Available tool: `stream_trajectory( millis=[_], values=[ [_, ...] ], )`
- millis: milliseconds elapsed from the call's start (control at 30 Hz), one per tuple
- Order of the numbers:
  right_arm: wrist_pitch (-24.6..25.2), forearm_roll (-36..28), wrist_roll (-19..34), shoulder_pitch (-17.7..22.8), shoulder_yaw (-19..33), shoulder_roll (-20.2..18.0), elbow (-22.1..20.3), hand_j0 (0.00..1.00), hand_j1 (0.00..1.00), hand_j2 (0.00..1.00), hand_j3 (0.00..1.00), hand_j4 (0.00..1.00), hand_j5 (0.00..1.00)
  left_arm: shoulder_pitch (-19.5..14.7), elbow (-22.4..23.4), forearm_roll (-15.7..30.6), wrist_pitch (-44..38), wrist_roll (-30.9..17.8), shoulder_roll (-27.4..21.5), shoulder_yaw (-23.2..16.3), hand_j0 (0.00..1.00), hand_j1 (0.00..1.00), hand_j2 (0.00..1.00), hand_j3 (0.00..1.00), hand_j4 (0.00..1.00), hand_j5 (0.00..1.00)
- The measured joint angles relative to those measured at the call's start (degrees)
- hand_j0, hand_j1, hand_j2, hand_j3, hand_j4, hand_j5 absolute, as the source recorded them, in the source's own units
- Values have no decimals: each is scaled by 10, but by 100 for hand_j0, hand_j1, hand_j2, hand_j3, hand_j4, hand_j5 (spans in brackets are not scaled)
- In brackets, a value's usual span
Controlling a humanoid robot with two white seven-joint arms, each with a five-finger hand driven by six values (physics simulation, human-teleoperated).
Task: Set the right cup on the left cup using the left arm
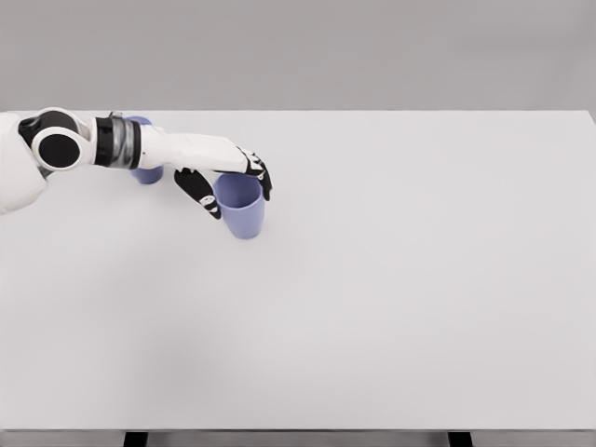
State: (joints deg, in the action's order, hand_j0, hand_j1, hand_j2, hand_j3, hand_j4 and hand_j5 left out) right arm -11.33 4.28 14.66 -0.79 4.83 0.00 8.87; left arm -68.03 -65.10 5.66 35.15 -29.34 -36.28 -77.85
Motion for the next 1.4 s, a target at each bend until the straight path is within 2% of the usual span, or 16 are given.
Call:
stream_trajectory(
  millis=[133,300,500,700,867,1100,1400],
  values=[
    [0,0,0,0,0,0,0,100,100,100,100,100,100,-4,-14,4,0,-1,-10,6,52,52,52,52,52,52],
    [0,0,0,1,0,0,0,100,100,100,100,100,100,-12,-58,14,0,-1,-53,16,52,52,52,52,52,52],
    [0,0,0,0,0,0,0,100,100,100,100,100,100,-56,-114,43,0,-2,-123,20,52,52,52,52,52,52],
    [0,0,0,1,0,0,0,100,100,100,100,100,100,-86,-142,65,0,-3,-177,20,52,52,52,52,52,52],
    [0,0,0,0,0,0,0,100,100,100,100,100,100,-98,-147,73,0,-4,-213,20,52,52,52,52,52,52],
    [0,0,0,1,0,0,0,100,100,100,100,100,100,-120,-139,76,0,-5,-226,19,52,52,52,52,52,52],
    [0,0,0,0,0,0,0,100,100,100,100,100,100,-127,-92,76,0,-6,-225,19,53,53,53,53,53,53]
  ],
)
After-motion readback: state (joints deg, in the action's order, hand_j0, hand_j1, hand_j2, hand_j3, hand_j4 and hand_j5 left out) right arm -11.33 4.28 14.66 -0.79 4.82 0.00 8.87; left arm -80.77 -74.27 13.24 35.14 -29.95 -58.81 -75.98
